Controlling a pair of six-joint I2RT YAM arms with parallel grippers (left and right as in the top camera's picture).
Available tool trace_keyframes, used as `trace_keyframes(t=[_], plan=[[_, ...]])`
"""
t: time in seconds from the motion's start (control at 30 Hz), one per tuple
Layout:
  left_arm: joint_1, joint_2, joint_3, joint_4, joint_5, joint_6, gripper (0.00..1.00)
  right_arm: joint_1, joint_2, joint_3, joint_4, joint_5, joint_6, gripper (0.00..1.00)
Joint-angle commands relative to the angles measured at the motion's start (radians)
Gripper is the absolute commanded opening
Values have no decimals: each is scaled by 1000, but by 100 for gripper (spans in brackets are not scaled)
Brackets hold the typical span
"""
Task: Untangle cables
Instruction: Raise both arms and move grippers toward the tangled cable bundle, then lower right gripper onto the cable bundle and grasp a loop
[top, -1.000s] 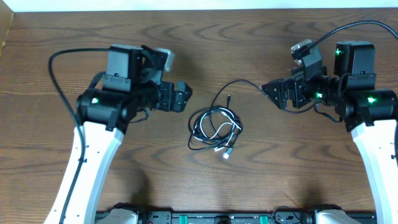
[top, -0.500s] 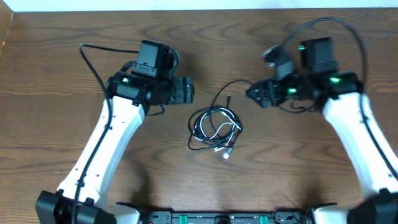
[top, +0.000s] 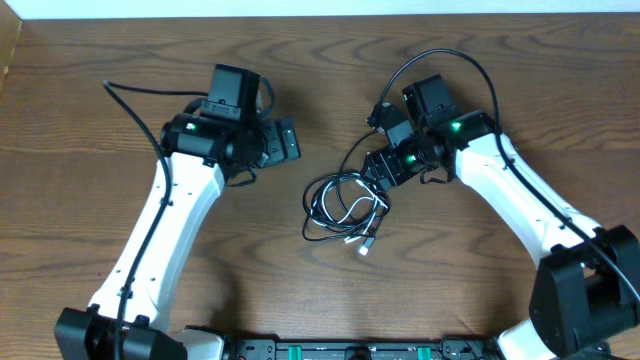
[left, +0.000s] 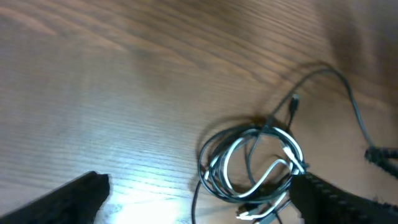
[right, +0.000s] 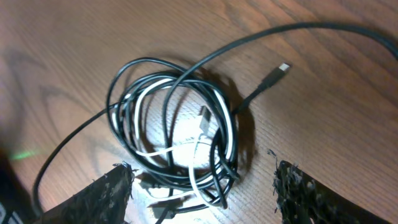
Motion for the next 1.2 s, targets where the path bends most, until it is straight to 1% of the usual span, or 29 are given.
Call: trace_keyframes(t=[0.0,0.33,0.43,0.57,0.9,1.0,1.17], plan=[[25,-7,5,-6,-21,-16,98,2,26,18,6,18,43,71],[29,-7,5,-6,-18,-16,98,10,42,17,43,19,46,71],[29,-7,4,-6,-18,-16,98,17,47,16,51,26,51,68],[29,-7,4,-7,-18,-16,98,21,53,13,53,103,118,63],[29,-7,4,-6,-19,-16,98,27,53,-20,80,104,140,50],[29,-7,4,-6,-18,-16,98,46,53,-42,87,103,140,48],[29,-7,4,-6,-18,-16,98,92,53,-57,80,64,119,48]])
